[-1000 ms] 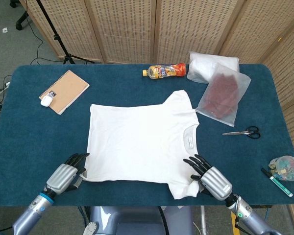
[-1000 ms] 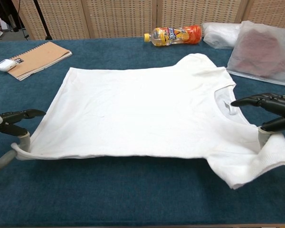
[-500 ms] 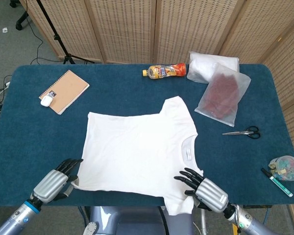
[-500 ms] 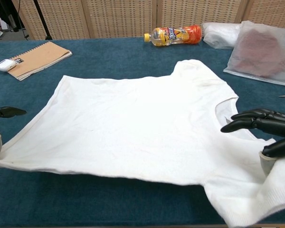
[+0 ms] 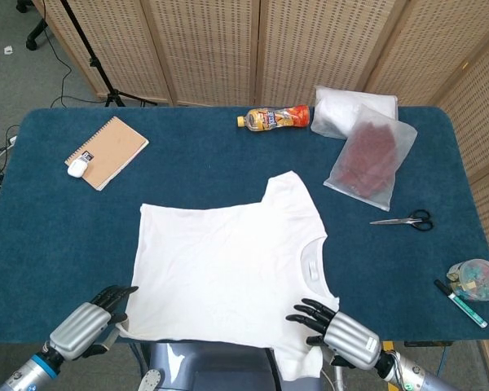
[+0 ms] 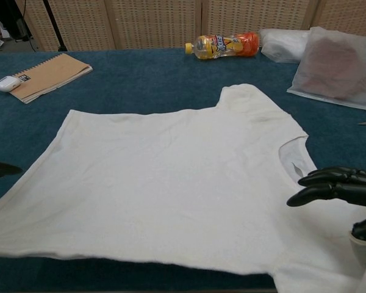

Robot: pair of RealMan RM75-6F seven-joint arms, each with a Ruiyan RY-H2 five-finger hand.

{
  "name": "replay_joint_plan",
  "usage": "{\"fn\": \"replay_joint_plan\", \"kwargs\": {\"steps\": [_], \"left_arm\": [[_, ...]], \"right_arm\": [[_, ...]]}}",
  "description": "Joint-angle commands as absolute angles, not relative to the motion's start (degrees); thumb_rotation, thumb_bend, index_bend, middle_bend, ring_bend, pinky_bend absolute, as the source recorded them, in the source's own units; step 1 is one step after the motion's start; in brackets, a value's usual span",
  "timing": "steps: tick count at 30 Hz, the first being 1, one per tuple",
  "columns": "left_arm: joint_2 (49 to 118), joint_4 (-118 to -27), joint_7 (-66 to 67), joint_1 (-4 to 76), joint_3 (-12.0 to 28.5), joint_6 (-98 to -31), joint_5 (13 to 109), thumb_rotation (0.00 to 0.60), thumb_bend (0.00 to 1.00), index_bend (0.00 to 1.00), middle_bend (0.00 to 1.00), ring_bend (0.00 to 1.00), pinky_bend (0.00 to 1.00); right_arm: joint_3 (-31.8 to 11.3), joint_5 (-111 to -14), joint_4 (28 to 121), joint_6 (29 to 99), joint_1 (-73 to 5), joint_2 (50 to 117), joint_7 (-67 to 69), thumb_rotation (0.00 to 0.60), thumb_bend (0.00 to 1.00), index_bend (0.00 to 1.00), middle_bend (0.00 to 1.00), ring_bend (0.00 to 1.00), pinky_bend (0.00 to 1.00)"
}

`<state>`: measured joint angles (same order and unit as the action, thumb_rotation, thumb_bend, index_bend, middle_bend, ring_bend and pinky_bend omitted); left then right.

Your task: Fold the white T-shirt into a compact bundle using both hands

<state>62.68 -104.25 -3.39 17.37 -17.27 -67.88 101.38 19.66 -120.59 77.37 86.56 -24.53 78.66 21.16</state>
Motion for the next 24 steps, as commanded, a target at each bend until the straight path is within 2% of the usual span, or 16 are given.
{"fn": "replay_joint_plan", "kwargs": {"steps": [1, 7, 13, 16, 24], "left_arm": [[61.9, -105.6, -2.7, 17.3, -17.4, -66.9, 100.7, 0.6, 0.63, 0.75, 0.0, 0.0, 0.0], [62.8, -106.1, -3.1, 18.6, -14.1, -65.5, 97.4, 0.6, 0.63, 0.75, 0.0, 0.0, 0.0], [63.5, -107.3, -3.9, 21.8, -8.2, -61.9, 89.8, 0.6, 0.63, 0.75, 0.0, 0.0, 0.0], [63.5, -108.3, -2.2, 23.9, -4.7, -59.7, 84.6, 0.6, 0.64, 0.75, 0.0, 0.0, 0.0], [66.6, -107.3, 8.5, 32.3, 4.8, -52.4, 63.6, 0.6, 0.64, 0.75, 0.0, 0.0, 0.0]], "right_arm": [[19.5, -120.5, 77.6, 86.4, -24.6, 78.6, 21.1, 0.6, 0.72, 0.64, 0.14, 0.0, 0.0], [17.4, -118.3, 78.2, 85.8, -25.1, 78.4, 21.0, 0.6, 0.72, 0.65, 0.14, 0.0, 0.0], [12.6, -111.4, 78.6, 82.7, -26.5, 78.1, 22.2, 0.6, 0.72, 0.65, 0.15, 0.0, 0.0], [9.4, -107.3, 78.9, 80.5, -27.7, 77.9, 22.9, 0.6, 0.72, 0.65, 0.15, 0.0, 0.0], [-0.4, -94.3, 78.8, 68.9, -33.7, 78.0, 23.7, 0.6, 0.72, 0.65, 0.16, 0.0, 0.0]]}}
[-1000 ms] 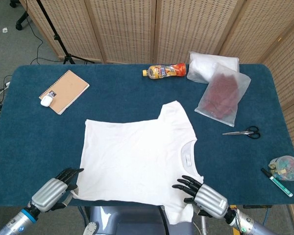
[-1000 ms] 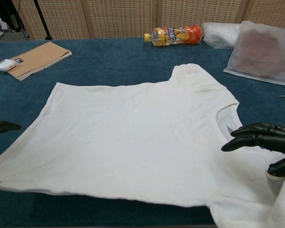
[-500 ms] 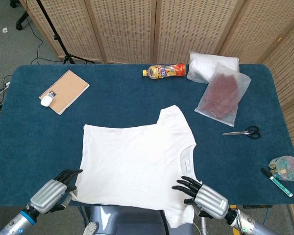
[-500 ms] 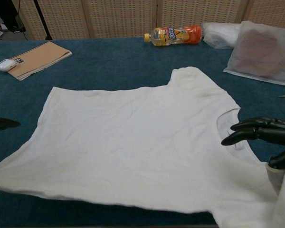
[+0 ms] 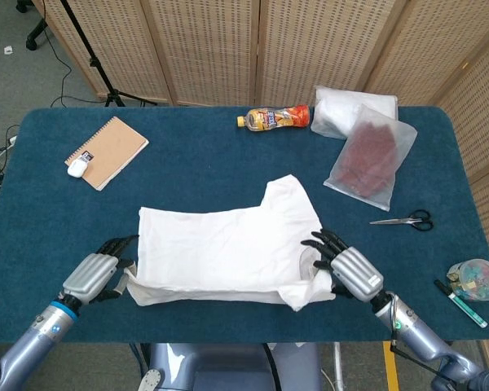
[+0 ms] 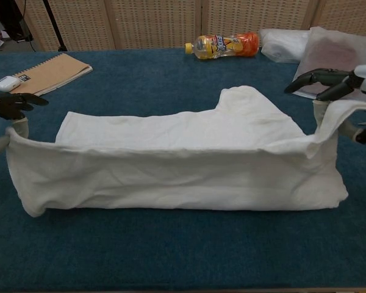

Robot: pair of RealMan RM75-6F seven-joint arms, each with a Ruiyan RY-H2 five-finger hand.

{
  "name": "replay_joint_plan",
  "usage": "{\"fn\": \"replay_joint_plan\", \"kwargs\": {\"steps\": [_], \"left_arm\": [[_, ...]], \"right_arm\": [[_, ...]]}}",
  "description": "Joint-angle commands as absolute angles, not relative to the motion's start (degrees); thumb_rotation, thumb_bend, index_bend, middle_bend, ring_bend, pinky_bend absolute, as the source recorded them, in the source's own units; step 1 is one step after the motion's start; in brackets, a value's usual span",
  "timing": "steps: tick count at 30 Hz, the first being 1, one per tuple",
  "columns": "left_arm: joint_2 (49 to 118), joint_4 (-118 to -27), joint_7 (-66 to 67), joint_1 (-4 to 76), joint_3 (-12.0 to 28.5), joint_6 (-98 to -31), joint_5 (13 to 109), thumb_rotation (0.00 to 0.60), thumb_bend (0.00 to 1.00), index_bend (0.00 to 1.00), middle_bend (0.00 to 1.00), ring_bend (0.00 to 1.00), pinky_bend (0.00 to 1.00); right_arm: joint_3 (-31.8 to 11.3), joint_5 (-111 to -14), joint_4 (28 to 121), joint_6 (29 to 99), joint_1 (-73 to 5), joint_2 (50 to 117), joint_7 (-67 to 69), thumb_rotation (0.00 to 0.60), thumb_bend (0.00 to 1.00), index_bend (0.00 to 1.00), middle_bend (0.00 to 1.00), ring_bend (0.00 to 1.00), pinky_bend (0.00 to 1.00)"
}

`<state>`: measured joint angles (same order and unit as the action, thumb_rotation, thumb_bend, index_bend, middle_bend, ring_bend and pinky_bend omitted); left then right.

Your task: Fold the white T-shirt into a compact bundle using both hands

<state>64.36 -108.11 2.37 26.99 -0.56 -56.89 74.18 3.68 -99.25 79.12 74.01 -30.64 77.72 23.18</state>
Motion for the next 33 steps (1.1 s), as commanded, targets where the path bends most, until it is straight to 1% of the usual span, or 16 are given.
{"fn": "replay_joint_plan", "kwargs": {"steps": [1, 4, 6, 10, 11, 14, 21, 27, 30, 33], "left_arm": [[67.3, -106.6, 9.6, 33.4, 5.7, -51.7, 61.1, 0.6, 0.64, 0.75, 0.0, 0.0, 0.0], [69.9, -103.6, 13.3, 36.9, 7.7, -50.3, 53.7, 0.6, 0.64, 0.75, 0.0, 0.0, 0.0], [72.7, -99.6, 15.7, 39.8, 9.0, -49.5, 48.0, 0.6, 0.64, 0.75, 0.0, 0.0, 0.0], [75.7, -95.1, 17.7, 42.7, 9.7, -48.1, 42.0, 0.6, 0.64, 0.75, 0.0, 0.0, 0.0], [77.0, -92.7, 18.1, 43.9, 10.0, -47.4, 39.5, 0.6, 0.64, 0.75, 0.0, 0.0, 0.0], [79.4, -88.5, 18.8, 45.7, 10.3, -46.4, 35.9, 0.6, 0.65, 0.75, 0.0, 0.0, 0.0], [83.3, -81.7, 19.1, 48.3, 10.4, -44.3, 31.6, 0.6, 0.65, 0.75, 0.0, 0.0, 0.0], [85.2, -79.4, 21.7, 49.3, 9.3, -46.7, 29.1, 0.6, 0.66, 0.75, 0.0, 0.0, 0.0], [87.1, -78.2, 24.3, 49.4, 8.7, -51.2, 29.2, 0.6, 0.66, 0.75, 0.0, 0.0, 0.0], [88.5, -77.3, 26.2, 49.4, 8.5, -53.9, 29.0, 0.6, 0.66, 0.75, 0.0, 0.0, 0.0]], "right_arm": [[-1.3, -93.0, 78.3, 67.5, -34.4, 78.3, 23.7, 0.6, 0.72, 0.65, 0.16, 0.0, 0.0], [-3.9, -89.1, 75.8, 62.8, -36.7, 80.1, 23.8, 0.6, 0.72, 0.65, 0.16, 0.0, 0.0], [-5.9, -85.7, 72.3, 58.7, -38.7, 82.5, 24.6, 0.6, 0.72, 0.65, 0.16, 0.0, 0.0], [-7.0, -83.5, 67.1, 54.7, -40.7, 85.7, 26.1, 0.6, 0.72, 0.65, 0.16, 0.0, 0.0], [-7.4, -82.7, 64.1, 52.7, -41.8, 87.4, 27.0, 0.6, 0.72, 0.65, 0.16, 0.0, 0.0], [-7.8, -82.4, 58.7, 50.3, -43.5, 90.5, 29.1, 0.6, 0.72, 0.65, 0.16, 0.0, 0.0], [-8.3, -82.5, 49.3, 46.8, -46.6, 95.0, 33.7, 0.6, 0.73, 0.65, 0.16, 0.0, 0.0], [-7.8, -83.6, 45.8, 46.1, -48.0, 96.7, 36.3, 0.6, 0.73, 0.65, 0.16, 0.0, 0.0], [-7.6, -83.8, 44.2, 45.5, -48.7, 97.8, 37.1, 0.6, 0.72, 0.65, 0.16, 0.0, 0.0], [-7.7, -83.7, 43.1, 45.1, -49.1, 98.6, 37.6, 0.6, 0.73, 0.65, 0.16, 0.0, 0.0]]}}
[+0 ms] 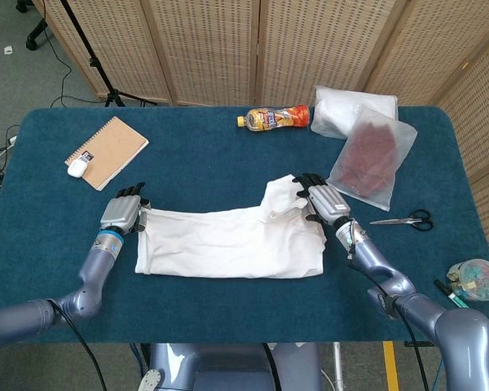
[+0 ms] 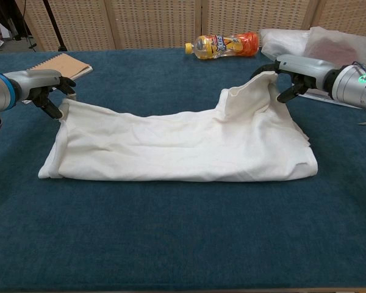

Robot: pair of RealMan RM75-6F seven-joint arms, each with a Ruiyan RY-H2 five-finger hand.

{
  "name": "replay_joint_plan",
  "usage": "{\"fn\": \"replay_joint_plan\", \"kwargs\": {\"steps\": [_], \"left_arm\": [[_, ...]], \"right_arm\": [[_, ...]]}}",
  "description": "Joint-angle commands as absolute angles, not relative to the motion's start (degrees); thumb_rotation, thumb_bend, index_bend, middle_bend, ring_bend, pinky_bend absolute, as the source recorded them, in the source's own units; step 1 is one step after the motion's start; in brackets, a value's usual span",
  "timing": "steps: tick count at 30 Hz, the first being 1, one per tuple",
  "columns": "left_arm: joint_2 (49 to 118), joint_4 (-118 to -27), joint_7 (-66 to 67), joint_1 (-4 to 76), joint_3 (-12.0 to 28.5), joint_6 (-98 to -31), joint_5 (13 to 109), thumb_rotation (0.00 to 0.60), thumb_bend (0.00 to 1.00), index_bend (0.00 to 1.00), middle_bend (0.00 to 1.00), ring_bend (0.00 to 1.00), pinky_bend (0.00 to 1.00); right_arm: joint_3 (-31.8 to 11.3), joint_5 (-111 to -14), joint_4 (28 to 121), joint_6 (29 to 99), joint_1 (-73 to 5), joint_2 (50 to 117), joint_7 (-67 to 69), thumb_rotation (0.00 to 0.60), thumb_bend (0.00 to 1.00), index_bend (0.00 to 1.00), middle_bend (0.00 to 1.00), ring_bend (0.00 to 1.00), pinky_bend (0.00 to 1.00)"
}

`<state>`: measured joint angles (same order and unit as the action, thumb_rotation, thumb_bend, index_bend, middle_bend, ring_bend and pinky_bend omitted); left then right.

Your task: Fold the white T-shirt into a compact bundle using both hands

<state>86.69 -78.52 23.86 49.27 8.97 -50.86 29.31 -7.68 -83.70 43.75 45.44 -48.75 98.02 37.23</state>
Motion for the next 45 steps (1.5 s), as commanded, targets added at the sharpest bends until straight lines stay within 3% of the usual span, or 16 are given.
{"fn": "replay_joint_plan", "kwargs": {"steps": [1, 5, 6, 7, 9, 12, 14, 28, 45], "left_arm": [[88.7, -77.1, 26.7, 49.4, 8.4, -54.4, 29.1, 0.6, 0.66, 0.75, 0.0, 0.0, 0.0], [90.6, -75.6, 30.0, 49.4, 7.8, -56.9, 28.9, 0.6, 0.61, 0.75, 0.0, 0.0, 0.0], [90.9, -75.4, 30.4, 49.3, 7.9, -56.4, 28.3, 0.6, 0.57, 0.7, 0.0, 0.0, 0.0], [90.8, -75.4, 30.3, 49.3, 8.0, -54.9, 27.5, 0.6, 0.52, 0.64, 0.0, 0.0, 0.0], [90.5, -75.4, 30.5, 49.4, 8.3, -53.1, 26.3, 0.6, 0.4, 0.42, 0.0, 0.0, 0.0], [89.6, -76.0, 32.1, 49.7, 8.0, -51.6, 24.5, 0.6, 0.29, 0.08, 0.0, 0.0, 0.0], [89.2, -76.6, 31.9, 49.6, 8.4, -52.0, 24.6, 0.6, 0.26, 0.0, 0.0, 0.0, 0.0], [82.3, -85.8, 26.4, 44.6, 10.9, -62.6, 37.2, 0.6, 0.25, 0.0, 0.0, 0.0, 0.0], [74.3, -93.8, 22.6, 40.1, 10.9, -63.3, 42.6, 0.6, 0.25, 0.0, 0.0, 0.0, 0.0]], "right_arm": [[-7.7, -83.7, 42.8, 45.0, -49.2, 98.7, 37.7, 0.6, 0.73, 0.65, 0.16, 0.0, 0.0], [-7.6, -83.7, 41.6, 44.8, -49.8, 99.7, 37.8, 0.6, 0.73, 0.65, 0.16, 0.0, 0.0], [-7.6, -83.7, 41.2, 44.7, -49.9, 99.9, 37.7, 0.6, 0.73, 0.65, 0.16, 0.0, 0.0], [-7.6, -83.6, 40.9, 44.7, -50.0, 100.1, 37.7, 0.6, 0.73, 0.65, 0.16, 0.0, 0.0], [-7.6, -83.6, 40.6, 44.6, -50.0, 100.2, 37.6, 0.6, 0.73, 0.65, 0.16, 0.0, 0.0], [-7.6, -83.5, 40.3, 44.6, -50.0, 100.3, 37.5, 0.6, 0.73, 0.65, 0.16, 0.0, 0.0], [-7.6, -83.4, 40.3, 44.6, -50.1, 100.4, 37.5, 0.6, 0.73, 0.65, 0.16, 0.0, 0.0], [-9.1, -81.8, 38.8, 43.2, -52.0, 101.5, 35.3, 0.6, 0.73, 0.65, 0.16, 0.0, 0.0], [-12.5, -77.4, 26.6, 34.5, -58.3, 108.4, 28.9, 0.6, 0.73, 0.65, 0.16, 0.0, 0.0]]}}
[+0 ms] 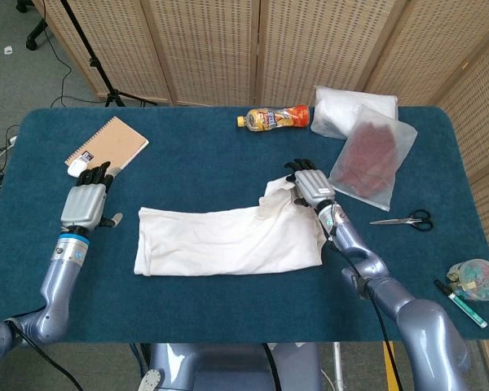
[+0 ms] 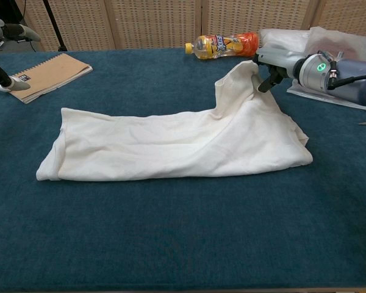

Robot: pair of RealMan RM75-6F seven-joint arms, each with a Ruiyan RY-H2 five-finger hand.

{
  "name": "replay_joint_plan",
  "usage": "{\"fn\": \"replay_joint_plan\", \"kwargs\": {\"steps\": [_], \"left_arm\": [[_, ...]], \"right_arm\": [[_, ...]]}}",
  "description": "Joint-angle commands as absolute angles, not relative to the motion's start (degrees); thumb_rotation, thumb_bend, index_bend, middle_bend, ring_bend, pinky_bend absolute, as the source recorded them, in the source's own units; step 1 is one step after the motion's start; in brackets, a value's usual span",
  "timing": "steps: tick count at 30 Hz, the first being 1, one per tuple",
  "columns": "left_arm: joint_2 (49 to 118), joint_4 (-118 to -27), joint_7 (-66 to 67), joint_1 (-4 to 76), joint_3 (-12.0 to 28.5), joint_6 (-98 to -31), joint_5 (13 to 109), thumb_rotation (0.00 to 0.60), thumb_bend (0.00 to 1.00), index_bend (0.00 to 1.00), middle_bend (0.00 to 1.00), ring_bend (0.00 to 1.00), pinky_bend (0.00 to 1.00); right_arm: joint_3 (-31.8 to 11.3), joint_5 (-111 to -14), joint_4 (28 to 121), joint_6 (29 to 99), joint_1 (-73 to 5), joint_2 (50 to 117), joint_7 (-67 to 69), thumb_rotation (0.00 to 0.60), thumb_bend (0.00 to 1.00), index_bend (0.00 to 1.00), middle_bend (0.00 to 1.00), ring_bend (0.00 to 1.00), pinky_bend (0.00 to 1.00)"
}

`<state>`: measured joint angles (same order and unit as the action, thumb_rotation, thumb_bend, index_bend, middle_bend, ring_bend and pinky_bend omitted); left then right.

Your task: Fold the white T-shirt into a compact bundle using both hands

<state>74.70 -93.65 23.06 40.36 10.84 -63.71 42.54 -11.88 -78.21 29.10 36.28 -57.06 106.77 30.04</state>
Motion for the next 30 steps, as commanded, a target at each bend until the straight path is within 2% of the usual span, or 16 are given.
{"fn": "replay_joint_plan", "kwargs": {"steps": [1, 4, 5, 6, 7, 9, 10, 13, 20, 26, 30], "left_arm": [[74.1, -93.7, 22.4, 39.9, 10.9, -63.2, 42.6, 0.6, 0.25, 0.0, 0.0, 0.0, 0.0], [73.6, -93.3, 21.8, 39.6, 11.1, -62.7, 42.5, 0.6, 0.25, 0.0, 0.0, 0.0, 0.0], [73.4, -93.2, 21.6, 39.5, 11.2, -62.6, 42.5, 0.6, 0.25, 0.0, 0.0, 0.0, 0.0], [73.3, -92.9, 21.3, 39.3, 11.3, -62.4, 42.4, 0.6, 0.25, 0.0, 0.0, 0.0, 0.0], [73.2, -92.8, 21.2, 39.3, 11.4, -62.3, 42.4, 0.6, 0.26, 0.0, 0.0, 0.0, 0.0], [72.9, -92.6, 20.7, 39.1, 11.5, -61.8, 42.2, 0.6, 0.26, 0.0, 0.0, 0.0, 0.0], [72.7, -92.5, 20.5, 39.0, 11.6, -61.5, 42.2, 0.6, 0.26, 0.0, 0.0, 0.0, 0.0], [72.2, -92.3, 19.9, 38.7, 11.7, -61.1, 42.3, 0.6, 0.26, 0.0, 0.0, 0.0, 0.0], [71.3, -92.6, 18.2, 37.8, 11.8, -60.7, 43.7, 0.6, 0.26, 0.0, 0.0, 0.0, 0.0], [70.9, -92.1, 16.4, 37.0, 10.9, -60.0, 47.7, 0.6, 0.26, 0.0, 0.0, 0.0, 0.0], [70.9, -91.0, 14.8, 36.6, 9.7, -58.4, 51.0, 0.6, 0.26, 0.0, 0.0, 0.0, 0.0]], "right_arm": [[-12.6, -77.1, 25.6, 33.9, -58.7, 108.9, 28.6, 0.6, 0.73, 0.65, 0.16, 0.0, 0.0], [-13.1, -76.4, 22.8, 32.3, -59.6, 110.4, 28.1, 0.6, 0.73, 0.65, 0.16, 0.0, 0.0], [-13.2, -76.2, 21.9, 31.7, -59.9, 110.9, 27.8, 0.6, 0.72, 0.61, 0.15, 0.0, 0.0], [-13.3, -76.0, 20.5, 31.2, -60.2, 111.6, 27.3, 0.6, 0.66, 0.5, 0.11, 0.0, 0.0], [-13.3, -75.9, 19.8, 30.7, -60.4, 111.8, 26.8, 0.6, 0.55, 0.33, 0.06, 0.0, 0.0], [-13.4, -75.3, 17.7, 27.9, -61.1, 112.6, 25.0, 0.6, 0.34, 0.08, 0.0, 0.0, 0.0], [-13.7, -74.9, 16.9, 27.2, -61.3, 112.9, 24.5, 0.6, 0.25, 0.02, 0.0, 0.0, 0.0], [-15.5, -73.1, 14.8, 28.9, -61.5, 114.3, 23.2, 0.6, 0.16, 0.0, 0.0, 0.0, 0.0], [-17.4, -72.2, 17.9, 36.9, -60.7, 112.2, 22.5, 0.6, 0.16, 0.0, 0.0, 0.0, 0.0], [-14.1, -77.3, 33.8, 51.4, -53.5, 101.9, 23.0, 0.6, 0.16, 0.0, 0.0, 0.0, 0.0], [-10.3, -80.1, 51.1, 58.4, -45.8, 90.7, 19.8, 0.6, 0.16, 0.0, 0.0, 0.0, 0.0]]}}
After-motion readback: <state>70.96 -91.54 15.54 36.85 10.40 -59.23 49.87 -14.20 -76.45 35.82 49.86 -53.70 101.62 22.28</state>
